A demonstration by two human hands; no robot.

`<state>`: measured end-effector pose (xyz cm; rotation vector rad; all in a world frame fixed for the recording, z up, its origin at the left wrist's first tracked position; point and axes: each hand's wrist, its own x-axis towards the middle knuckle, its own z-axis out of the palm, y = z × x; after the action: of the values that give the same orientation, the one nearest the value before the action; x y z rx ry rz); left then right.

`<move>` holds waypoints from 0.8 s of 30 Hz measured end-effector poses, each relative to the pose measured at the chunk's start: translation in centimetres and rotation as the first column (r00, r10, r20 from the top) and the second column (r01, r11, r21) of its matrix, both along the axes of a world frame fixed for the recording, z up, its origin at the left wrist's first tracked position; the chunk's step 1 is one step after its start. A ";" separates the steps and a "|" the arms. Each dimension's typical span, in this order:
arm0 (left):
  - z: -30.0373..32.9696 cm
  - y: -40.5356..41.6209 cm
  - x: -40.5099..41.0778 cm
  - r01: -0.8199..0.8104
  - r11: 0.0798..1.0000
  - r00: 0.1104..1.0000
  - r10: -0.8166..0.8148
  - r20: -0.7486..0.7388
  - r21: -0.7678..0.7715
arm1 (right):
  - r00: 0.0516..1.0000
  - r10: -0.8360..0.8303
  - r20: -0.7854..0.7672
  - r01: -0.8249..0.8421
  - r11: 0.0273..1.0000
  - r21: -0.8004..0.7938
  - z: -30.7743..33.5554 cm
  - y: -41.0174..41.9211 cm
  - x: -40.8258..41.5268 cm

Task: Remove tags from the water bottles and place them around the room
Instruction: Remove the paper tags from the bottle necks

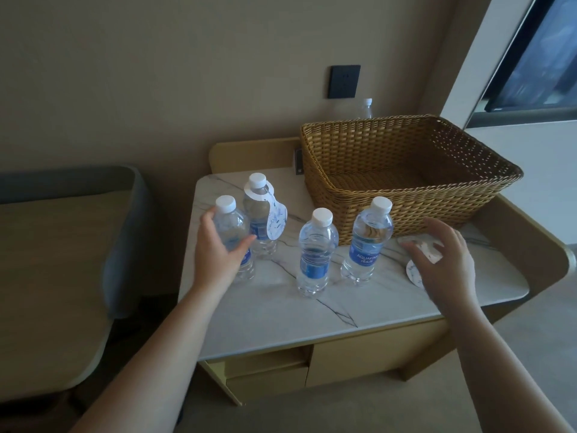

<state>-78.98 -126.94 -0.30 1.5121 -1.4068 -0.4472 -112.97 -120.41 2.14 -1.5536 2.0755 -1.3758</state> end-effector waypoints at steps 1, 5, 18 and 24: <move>-0.1 -0.1 0.0 -0.004 1.000 1.000 0.005 0.010 -0.008 | 0.998 0.033 -0.059 -0.036 0.998 -0.050 0.7 0.6 1.7; -0.4 -0.5 0.7 0.020 0.999 0.999 -0.019 0.039 -0.027 | 0.946 0.190 -0.262 -0.243 0.952 -0.185 2.8 2.0 9.1; 0.0 -2.9 4.7 0.174 0.981 0.984 -0.170 -0.054 0.082 | 0.937 0.263 0.228 -0.300 0.943 0.143 -0.6 -9.4 24.0; -0.2 -3.2 6.0 0.229 0.971 0.973 -0.229 -0.018 0.067 | 0.921 0.175 0.348 -0.244 0.956 0.165 -2.8 -12.3 23.1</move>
<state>-72.95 -130.17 -0.46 1.4047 -1.5799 -0.6501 -89.91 -132.74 -0.63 -1.3126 1.7321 -1.2046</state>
